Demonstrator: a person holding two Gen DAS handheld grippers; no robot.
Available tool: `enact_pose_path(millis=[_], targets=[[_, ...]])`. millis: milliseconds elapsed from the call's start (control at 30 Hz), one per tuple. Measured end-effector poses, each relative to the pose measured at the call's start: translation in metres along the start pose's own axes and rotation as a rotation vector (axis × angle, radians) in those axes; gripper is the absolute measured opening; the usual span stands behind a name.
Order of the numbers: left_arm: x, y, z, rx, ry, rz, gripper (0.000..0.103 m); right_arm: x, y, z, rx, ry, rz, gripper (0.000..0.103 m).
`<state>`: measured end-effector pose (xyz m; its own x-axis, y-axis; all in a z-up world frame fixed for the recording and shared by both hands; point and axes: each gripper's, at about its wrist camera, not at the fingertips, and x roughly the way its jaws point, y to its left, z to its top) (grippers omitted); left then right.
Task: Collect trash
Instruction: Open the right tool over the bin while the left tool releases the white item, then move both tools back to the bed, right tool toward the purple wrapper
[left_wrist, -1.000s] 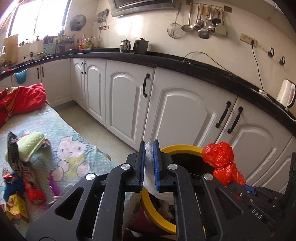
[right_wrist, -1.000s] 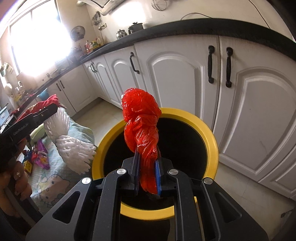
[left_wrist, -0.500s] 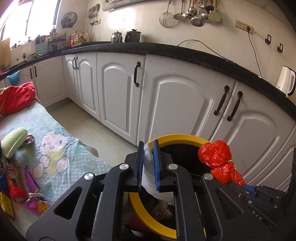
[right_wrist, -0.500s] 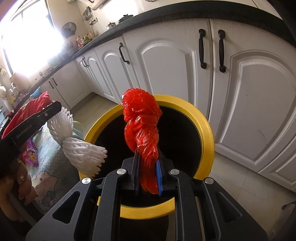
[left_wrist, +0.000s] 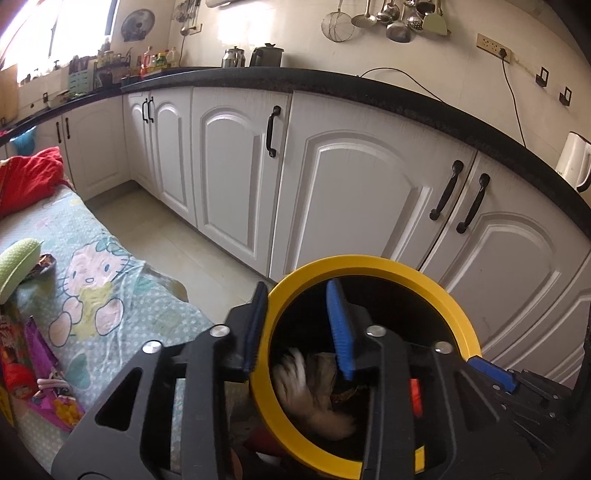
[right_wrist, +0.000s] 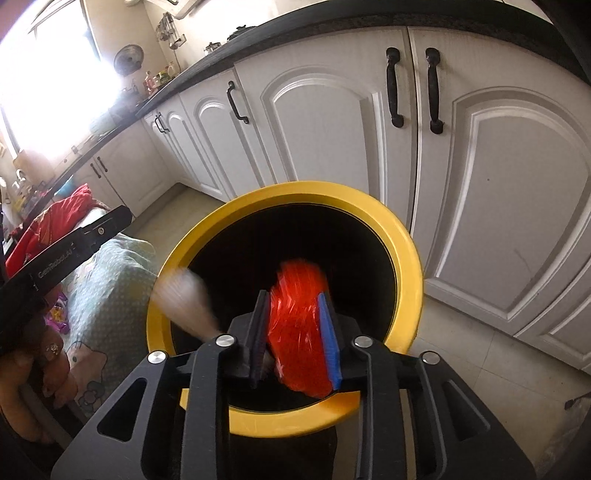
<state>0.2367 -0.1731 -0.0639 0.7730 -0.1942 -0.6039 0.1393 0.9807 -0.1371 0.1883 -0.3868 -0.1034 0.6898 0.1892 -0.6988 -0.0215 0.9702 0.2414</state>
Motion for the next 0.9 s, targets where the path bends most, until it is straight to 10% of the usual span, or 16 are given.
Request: enact_pose_path(millis=[600, 900], targets=[[-0.037, 0.028, 0.007, -0.078, -0.031, -0.011, 0.092, -0.014, 0.004, 0.006, 0.005, -0.055, -0.03, 0.061], [-0.063, 0.041, 0.009, -0.093, -0.061, -0.001, 0.092, -0.027, 0.019, 0.01, -0.022, -0.091, -0.024, 0.072]])
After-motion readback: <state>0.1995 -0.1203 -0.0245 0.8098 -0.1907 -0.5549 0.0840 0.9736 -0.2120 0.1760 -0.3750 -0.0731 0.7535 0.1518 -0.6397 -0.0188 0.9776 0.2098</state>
